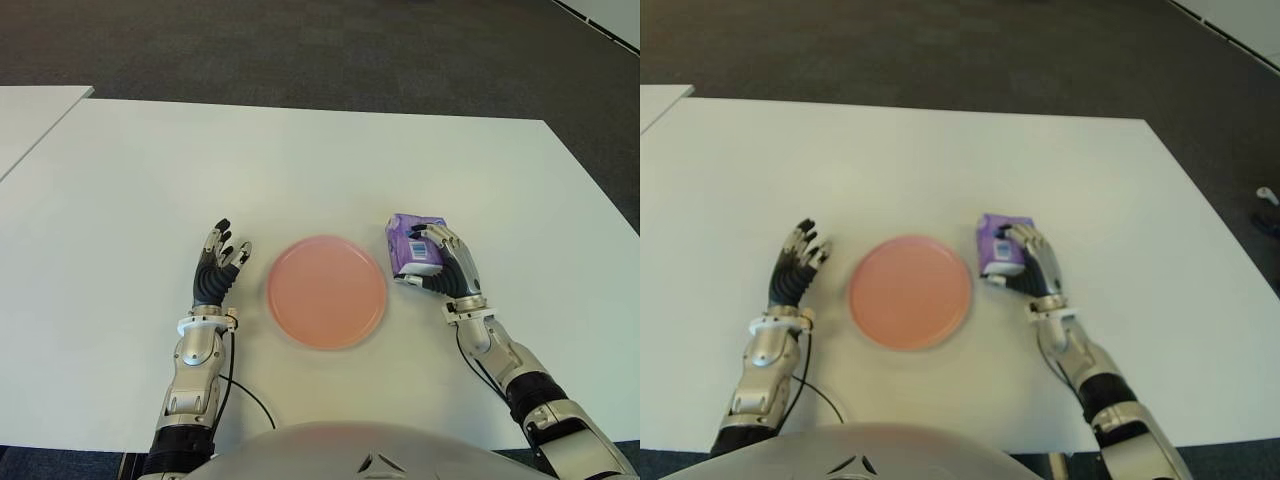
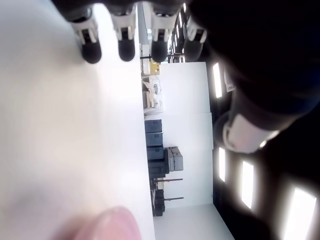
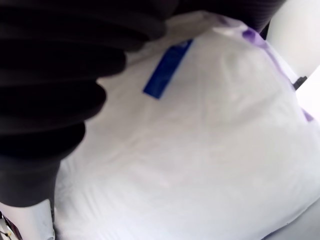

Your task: Put the tissue paper into the plate.

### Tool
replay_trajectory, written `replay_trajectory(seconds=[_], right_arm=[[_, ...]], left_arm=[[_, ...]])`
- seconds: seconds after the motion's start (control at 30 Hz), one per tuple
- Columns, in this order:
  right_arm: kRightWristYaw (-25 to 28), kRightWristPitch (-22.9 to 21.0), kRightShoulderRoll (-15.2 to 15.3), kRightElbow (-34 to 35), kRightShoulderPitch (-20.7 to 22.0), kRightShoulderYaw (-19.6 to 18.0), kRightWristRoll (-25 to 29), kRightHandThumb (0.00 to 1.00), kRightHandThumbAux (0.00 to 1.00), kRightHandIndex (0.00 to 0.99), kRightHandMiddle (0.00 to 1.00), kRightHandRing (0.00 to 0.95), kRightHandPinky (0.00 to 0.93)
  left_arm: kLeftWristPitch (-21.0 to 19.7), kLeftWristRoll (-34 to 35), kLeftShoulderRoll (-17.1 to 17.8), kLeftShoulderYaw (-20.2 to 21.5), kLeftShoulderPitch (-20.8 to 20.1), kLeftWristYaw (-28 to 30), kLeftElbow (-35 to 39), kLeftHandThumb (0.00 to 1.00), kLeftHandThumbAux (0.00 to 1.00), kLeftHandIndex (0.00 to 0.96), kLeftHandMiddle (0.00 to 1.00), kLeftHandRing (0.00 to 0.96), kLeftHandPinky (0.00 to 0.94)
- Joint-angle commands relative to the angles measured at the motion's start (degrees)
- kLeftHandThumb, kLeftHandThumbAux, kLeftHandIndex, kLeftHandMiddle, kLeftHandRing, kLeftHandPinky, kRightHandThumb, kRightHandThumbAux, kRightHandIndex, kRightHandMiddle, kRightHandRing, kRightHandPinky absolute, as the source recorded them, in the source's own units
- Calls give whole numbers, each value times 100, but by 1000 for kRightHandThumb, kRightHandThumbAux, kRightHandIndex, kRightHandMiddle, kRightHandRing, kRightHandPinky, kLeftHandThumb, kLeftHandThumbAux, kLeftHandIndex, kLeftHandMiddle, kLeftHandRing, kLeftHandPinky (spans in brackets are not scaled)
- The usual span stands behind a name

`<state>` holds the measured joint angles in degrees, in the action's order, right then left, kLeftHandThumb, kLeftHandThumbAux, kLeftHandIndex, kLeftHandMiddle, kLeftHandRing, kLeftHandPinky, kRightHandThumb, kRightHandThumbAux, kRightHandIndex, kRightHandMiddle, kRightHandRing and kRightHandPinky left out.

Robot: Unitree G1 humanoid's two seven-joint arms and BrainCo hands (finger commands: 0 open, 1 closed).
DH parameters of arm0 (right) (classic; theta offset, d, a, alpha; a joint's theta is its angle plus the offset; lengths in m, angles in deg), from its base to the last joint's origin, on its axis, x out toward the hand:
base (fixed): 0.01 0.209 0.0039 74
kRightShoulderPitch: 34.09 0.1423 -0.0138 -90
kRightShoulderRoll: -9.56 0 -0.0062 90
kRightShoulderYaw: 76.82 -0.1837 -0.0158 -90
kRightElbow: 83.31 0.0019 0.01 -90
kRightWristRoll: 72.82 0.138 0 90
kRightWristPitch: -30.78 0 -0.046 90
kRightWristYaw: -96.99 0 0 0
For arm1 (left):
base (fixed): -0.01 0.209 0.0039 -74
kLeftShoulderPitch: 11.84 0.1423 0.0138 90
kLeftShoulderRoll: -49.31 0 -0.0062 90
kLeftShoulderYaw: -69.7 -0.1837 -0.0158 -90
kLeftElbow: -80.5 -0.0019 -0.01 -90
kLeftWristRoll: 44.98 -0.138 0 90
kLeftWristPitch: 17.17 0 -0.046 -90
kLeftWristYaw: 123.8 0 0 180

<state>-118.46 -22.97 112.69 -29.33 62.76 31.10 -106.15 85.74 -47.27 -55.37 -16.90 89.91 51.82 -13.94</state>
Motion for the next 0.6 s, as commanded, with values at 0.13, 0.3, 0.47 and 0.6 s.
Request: replay_trajectory(seconds=[0.13,0.3,0.47,0.6], right_arm=[[282,-130,-306,-668,-514,368,-243,748,708,441,900,889,866],[258,-124,-333,-720,-486,373,-258,748,708,440,904,892,870],[197,-133,-350,-738,-464,382,-293,747,708,440,907,890,871],[162,-131,-365,-735,-454,378,-294,747,708,440,905,888,870]], left_arm=[[-107,3,-55,7,-38,-44,-27,0,627,0,0,0,0],[-105,12,-61,12,-42,-43,-23,0,624,0,0,0,0],[-112,11,-62,15,-38,-39,-6,0,625,0,0,0,0],[-130,0,-56,13,-31,-37,10,0,625,0,0,0,0]])
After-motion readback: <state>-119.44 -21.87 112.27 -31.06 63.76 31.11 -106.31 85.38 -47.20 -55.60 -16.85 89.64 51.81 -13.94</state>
